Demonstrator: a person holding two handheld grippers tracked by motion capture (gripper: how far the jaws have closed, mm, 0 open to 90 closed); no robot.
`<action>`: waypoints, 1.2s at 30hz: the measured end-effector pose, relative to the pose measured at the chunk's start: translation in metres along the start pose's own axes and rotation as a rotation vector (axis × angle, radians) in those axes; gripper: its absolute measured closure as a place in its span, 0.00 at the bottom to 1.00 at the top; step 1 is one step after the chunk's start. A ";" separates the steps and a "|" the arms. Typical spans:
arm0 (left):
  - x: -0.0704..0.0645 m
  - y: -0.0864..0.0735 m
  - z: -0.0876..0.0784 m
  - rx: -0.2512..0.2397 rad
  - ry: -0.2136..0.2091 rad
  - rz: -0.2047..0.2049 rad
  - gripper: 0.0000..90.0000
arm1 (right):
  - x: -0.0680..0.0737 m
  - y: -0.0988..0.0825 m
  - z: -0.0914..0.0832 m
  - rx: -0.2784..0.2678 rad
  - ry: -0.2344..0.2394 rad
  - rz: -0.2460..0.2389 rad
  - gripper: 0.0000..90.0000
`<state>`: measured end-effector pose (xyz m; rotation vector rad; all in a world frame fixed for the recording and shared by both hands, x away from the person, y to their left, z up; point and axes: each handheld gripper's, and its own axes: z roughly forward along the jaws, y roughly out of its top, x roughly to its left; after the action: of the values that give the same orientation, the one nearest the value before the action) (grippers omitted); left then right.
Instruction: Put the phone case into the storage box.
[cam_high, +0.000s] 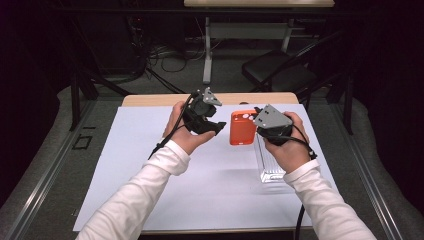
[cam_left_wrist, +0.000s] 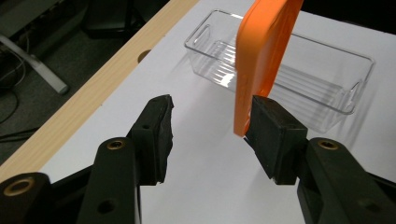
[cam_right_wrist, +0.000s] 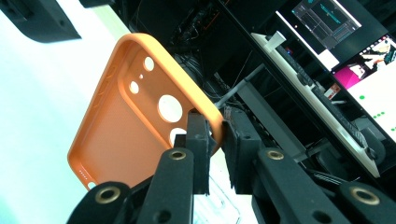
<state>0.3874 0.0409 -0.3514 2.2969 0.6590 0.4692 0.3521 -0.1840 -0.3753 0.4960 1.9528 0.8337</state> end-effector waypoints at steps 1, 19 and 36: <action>0.001 -0.001 -0.001 -0.001 0.002 -0.002 0.55 | -0.001 0.000 -0.001 -0.001 0.000 -0.003 0.90; 0.020 -0.021 -0.007 -0.058 0.001 -0.074 0.52 | -0.022 -0.003 -0.008 -0.051 -0.024 0.000 0.90; 0.033 -0.039 -0.007 -0.111 -0.039 -0.146 0.31 | -0.053 -0.019 -0.010 -0.055 -0.059 0.003 0.90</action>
<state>0.3979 0.0887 -0.3691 2.1309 0.7562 0.3820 0.3698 -0.2339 -0.3538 0.4865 1.8704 0.8627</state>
